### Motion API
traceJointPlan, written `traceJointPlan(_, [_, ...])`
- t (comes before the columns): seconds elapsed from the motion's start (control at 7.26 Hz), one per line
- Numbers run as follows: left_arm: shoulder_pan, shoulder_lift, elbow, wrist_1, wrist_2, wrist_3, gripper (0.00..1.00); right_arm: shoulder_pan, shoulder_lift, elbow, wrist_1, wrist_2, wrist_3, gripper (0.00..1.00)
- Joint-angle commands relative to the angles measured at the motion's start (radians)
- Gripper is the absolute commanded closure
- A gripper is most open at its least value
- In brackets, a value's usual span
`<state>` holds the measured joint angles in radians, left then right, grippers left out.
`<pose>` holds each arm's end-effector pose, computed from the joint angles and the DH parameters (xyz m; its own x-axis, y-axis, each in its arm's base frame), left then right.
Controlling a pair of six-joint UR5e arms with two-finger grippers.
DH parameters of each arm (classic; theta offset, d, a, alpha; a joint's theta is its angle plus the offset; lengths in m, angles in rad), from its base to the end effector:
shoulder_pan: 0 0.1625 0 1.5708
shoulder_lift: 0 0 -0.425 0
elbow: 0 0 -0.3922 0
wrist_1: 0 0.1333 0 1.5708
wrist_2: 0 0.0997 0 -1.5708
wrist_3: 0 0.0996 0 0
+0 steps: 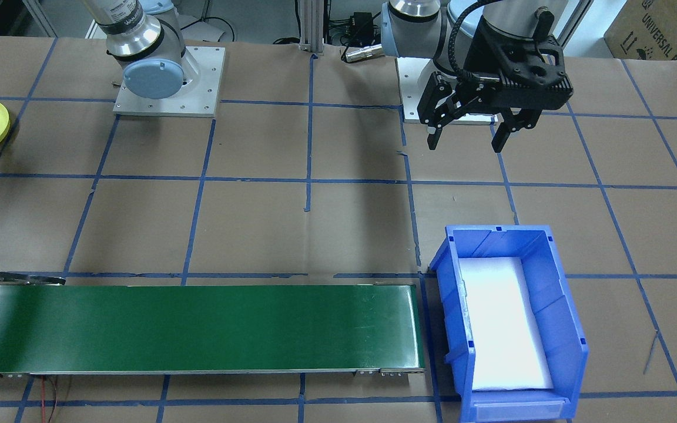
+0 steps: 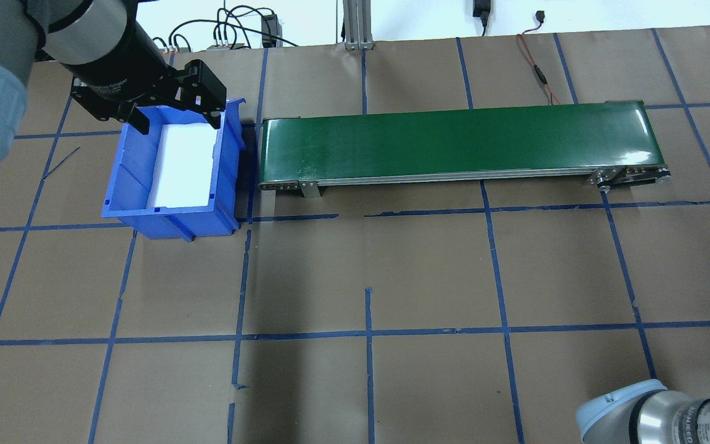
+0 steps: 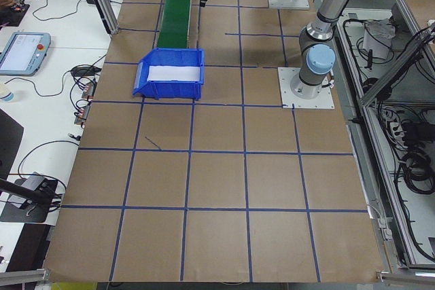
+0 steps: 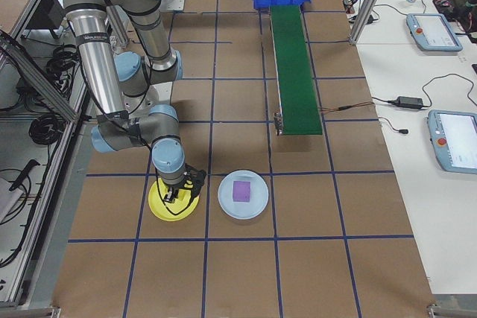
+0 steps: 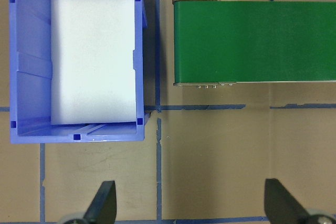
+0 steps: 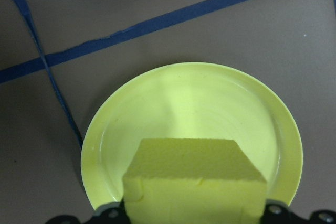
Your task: Move block left to right into plate
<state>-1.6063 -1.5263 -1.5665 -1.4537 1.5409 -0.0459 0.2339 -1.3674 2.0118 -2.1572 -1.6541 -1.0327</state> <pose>-0.1535 -0.4825 0.5245 -0.9993 -0.0049 0.0370 -0.0109 0.9865 -0.1636 -0.4508 -0.2359 0.2383 -0.9547 0.2976 -0.0072 0.2954 0.9500 0.1010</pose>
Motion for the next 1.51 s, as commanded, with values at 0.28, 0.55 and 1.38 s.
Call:
traceJointPlan(0.28, [-0.001,0.0,-0.001,-0.001,0.001,0.0,0.0,0.002,-0.009,0.002,0.019,0.005,0.049,0.0])
traceJointPlan(0.55, [-0.001,0.0,0.0,-0.002,0.001,0.0,0.0,0.088,-0.053,-0.03,0.051,-0.021,0.148,0.0])
traceJointPlan(1.38, [-0.003,0.0,-0.001,-0.004,0.002,0.0,0.0,0.986,-0.185,-0.33,0.575,-0.104,0.769,0.0])
